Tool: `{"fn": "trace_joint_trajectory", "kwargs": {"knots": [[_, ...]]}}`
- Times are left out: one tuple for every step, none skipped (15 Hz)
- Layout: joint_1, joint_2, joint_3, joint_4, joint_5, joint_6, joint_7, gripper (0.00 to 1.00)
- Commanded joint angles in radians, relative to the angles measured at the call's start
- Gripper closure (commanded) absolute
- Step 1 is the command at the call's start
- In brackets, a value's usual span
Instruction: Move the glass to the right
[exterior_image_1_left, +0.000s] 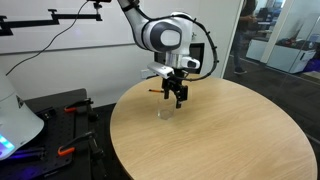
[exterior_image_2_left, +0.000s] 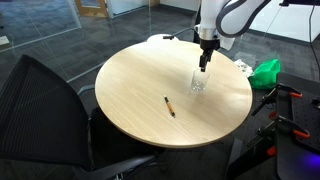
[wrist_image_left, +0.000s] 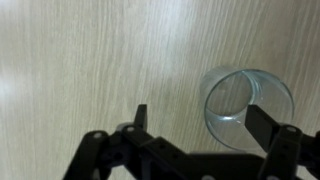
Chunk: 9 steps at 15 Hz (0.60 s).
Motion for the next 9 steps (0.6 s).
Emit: {"fn": "trace_joint_trajectory", "kwargs": {"knots": [[-0.008, 0.049, -0.001, 0.049, 0.012, 0.017, -0.045, 0.0], [-0.01, 0.059, 0.001, 0.057, 0.013, 0.018, -0.049, 0.0], [-0.011, 0.071, 0.001, 0.067, 0.014, 0.019, -0.05, 0.0], [-0.013, 0.079, 0.003, 0.073, 0.016, 0.019, -0.054, 0.0], [-0.016, 0.089, 0.005, 0.08, 0.018, 0.021, -0.064, 0.0], [-0.019, 0.099, 0.008, 0.089, 0.022, 0.021, -0.071, 0.0], [-0.02, 0.108, 0.009, 0.095, 0.023, 0.019, -0.073, 0.0], [-0.021, 0.117, 0.011, 0.102, 0.025, 0.02, -0.08, 0.0], [-0.022, 0.125, 0.012, 0.109, 0.027, 0.018, -0.085, 0.0]]}}
